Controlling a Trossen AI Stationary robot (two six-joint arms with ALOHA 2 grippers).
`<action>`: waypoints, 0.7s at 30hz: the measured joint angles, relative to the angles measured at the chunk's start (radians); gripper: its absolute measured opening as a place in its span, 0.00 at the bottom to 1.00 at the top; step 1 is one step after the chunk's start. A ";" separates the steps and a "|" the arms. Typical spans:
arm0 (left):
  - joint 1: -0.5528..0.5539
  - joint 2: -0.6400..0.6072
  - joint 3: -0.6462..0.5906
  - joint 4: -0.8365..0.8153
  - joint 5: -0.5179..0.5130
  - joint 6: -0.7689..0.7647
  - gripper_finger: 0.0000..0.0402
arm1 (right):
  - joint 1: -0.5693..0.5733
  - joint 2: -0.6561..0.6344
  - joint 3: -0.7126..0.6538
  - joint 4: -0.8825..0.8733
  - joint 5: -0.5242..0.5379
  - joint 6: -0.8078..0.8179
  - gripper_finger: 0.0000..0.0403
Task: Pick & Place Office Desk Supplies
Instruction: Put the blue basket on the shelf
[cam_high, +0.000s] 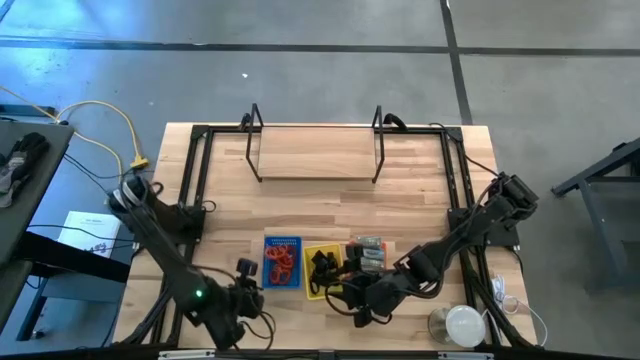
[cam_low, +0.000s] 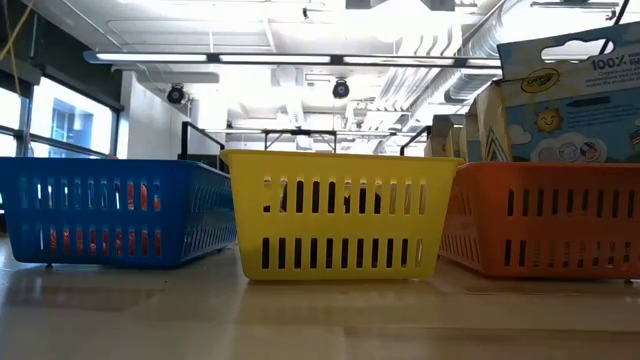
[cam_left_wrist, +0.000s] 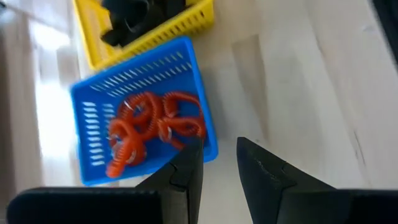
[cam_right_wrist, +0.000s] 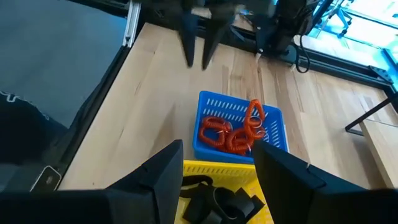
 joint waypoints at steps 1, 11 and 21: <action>-0.004 0.020 0.000 0.001 -0.001 -0.021 0.22 | 0.000 0.000 0.000 0.002 0.000 0.000 0.45; 0.002 0.132 0.000 0.012 -0.068 -0.096 0.24 | 0.014 -0.001 0.000 0.003 -0.007 0.001 0.45; 0.017 0.138 0.000 0.014 -0.070 -0.165 0.43 | 0.018 0.003 0.000 0.001 -0.033 0.039 0.45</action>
